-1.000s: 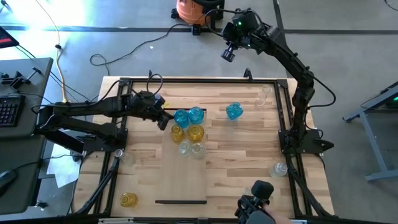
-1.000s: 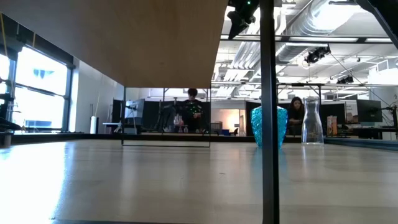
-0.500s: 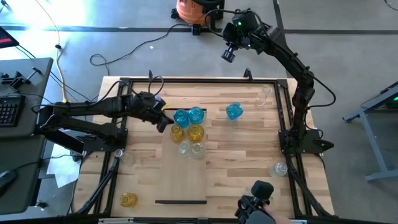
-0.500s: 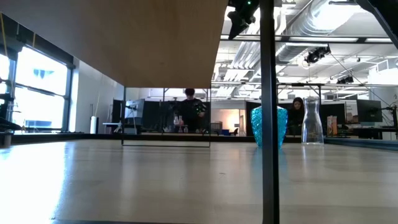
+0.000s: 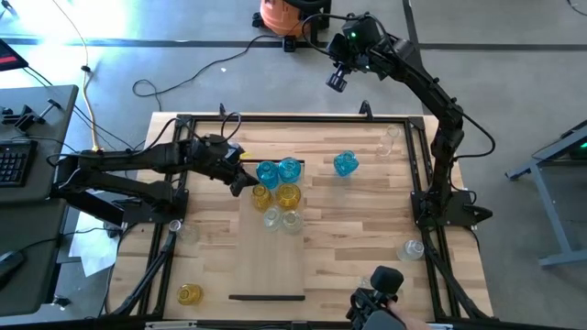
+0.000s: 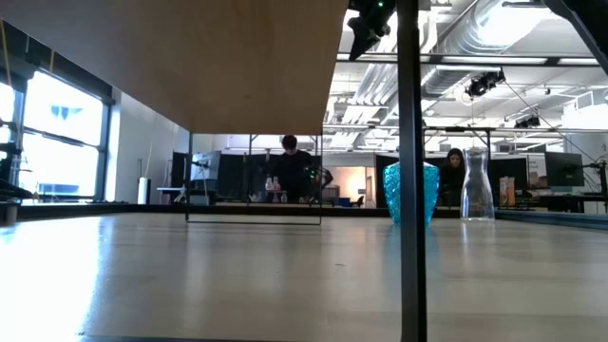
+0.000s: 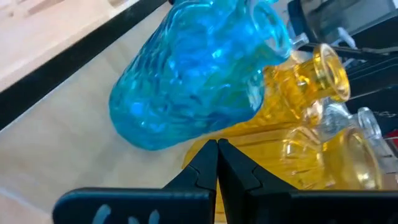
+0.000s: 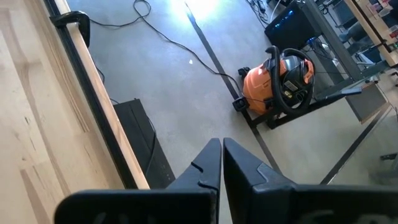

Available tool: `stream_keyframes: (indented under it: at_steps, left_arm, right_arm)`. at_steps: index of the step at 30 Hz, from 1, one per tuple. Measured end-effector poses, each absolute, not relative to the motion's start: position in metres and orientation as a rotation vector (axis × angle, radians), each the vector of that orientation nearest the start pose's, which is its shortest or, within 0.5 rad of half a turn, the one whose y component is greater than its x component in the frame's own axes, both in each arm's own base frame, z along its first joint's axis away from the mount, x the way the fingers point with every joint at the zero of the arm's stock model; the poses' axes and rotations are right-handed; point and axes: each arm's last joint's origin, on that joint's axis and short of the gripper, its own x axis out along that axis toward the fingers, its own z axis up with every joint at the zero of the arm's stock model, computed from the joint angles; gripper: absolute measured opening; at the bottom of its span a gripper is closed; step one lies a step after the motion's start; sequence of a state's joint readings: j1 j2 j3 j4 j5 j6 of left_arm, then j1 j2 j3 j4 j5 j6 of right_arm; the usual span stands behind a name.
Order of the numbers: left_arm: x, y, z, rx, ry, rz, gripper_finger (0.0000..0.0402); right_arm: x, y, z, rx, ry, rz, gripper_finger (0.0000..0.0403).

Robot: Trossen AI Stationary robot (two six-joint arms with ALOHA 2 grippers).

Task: Sort vases onto shelf
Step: Put the bottom blue vase on the shelf to align with the other blue vase

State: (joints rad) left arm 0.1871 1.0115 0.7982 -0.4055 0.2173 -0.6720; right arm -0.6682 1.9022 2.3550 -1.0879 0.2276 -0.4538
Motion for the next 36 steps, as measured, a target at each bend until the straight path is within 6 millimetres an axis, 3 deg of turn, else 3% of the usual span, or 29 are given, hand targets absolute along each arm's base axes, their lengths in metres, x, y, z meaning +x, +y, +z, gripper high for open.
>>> stream_keyframes:
  at_steps: [36]
  left_arm:
    - [0.2157, 0.0372, 0.2710, -0.752, 0.614, 0.213, 0.0000]
  right_arm:
    - [0.2918, -0.2385, 0.4568, -0.264, 0.827, -0.698, 0.0000]
